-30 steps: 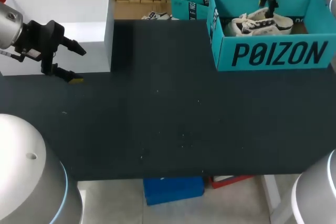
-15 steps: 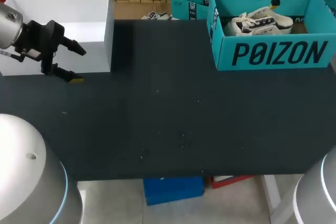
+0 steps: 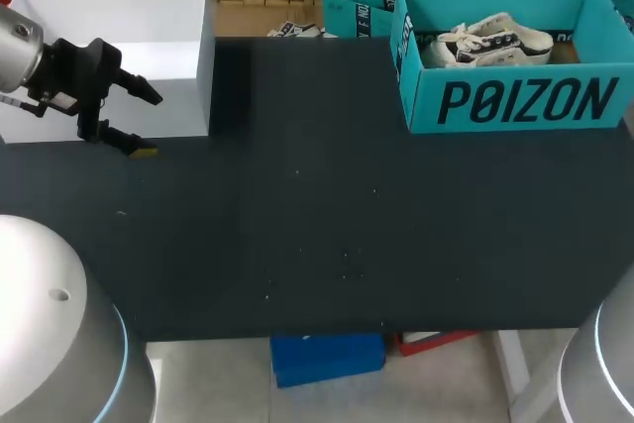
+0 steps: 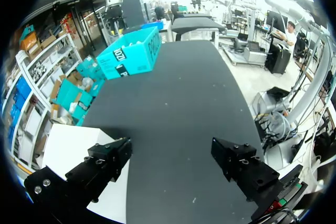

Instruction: Take the shoe out of the shoebox, open the shoe tongue, remove and reinsert the insole, then place the shoe into the shoebox

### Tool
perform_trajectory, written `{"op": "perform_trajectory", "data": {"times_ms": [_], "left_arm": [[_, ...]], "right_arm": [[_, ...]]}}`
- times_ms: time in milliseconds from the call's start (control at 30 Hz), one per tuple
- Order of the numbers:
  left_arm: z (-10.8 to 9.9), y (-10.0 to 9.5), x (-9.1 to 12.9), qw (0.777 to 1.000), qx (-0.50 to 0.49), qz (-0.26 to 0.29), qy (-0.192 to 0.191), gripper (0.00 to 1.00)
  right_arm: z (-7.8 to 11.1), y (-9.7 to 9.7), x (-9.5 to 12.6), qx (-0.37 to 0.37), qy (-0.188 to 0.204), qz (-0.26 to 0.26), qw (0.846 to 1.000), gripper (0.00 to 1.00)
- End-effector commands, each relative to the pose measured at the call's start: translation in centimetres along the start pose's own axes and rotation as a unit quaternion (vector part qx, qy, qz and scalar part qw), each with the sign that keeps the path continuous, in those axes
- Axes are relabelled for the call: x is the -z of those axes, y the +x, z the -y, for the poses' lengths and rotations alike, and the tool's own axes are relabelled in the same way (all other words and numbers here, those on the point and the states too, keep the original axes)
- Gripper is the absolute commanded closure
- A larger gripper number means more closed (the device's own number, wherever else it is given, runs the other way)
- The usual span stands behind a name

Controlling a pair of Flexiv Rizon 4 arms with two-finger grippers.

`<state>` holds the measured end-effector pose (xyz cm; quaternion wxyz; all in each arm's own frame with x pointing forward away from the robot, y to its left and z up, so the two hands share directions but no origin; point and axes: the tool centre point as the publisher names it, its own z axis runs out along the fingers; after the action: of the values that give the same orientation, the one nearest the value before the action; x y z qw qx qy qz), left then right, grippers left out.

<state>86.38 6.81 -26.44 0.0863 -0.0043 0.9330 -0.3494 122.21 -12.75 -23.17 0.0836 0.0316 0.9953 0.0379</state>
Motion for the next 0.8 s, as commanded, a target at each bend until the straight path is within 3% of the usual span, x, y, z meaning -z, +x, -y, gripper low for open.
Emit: {"op": "perform_trajectory", "data": {"times_ms": [33, 433, 567, 600, 633, 667, 800], "left_arm": [[-0.1, 0.1, -0.1, 1.0, -0.001, 0.002, 0.0, 0.0], [-0.1, 0.1, -0.1, 1.0, -0.001, 0.002, 0.0, 0.0], [-0.1, 0.1, -0.1, 1.0, -0.001, 0.002, 0.0, 0.0], [-0.1, 0.1, -0.1, 1.0, -0.001, 0.002, 0.0, 0.0], [-0.1, 0.1, -0.1, 1.0, -0.001, 0.002, 0.0, 0.0], [-0.1, 0.1, -0.1, 1.0, -0.001, 0.002, 0.0, 0.0], [-0.1, 0.1, -0.1, 1.0, -0.001, 0.002, 0.0, 0.0]], "right_arm": [[-1.4, 4.8, 3.5, 0.0, -0.021, 0.058, 0.998, 0.55], [-10.1, 11.0, 5.9, -0.004, -0.08, 0.083, 0.993, 0.51], [-12.0, 13.5, 6.7, 0.001, -0.105, 0.086, 0.991, 0.47], [-12.6, 14.5, 7.0, 0.008, -0.108, 0.083, 0.991, 0.36], [-12.9, 15.3, 7.3, 0.009, -0.111, 0.085, 0.99, 0.16], [-13.2, 16.1, 7.5, 0.01, -0.116, 0.086, 0.989, 0.03], [-13.8, 19.8, 8.1, 0.017, -0.123, 0.087, 0.988, 0.0]]}}
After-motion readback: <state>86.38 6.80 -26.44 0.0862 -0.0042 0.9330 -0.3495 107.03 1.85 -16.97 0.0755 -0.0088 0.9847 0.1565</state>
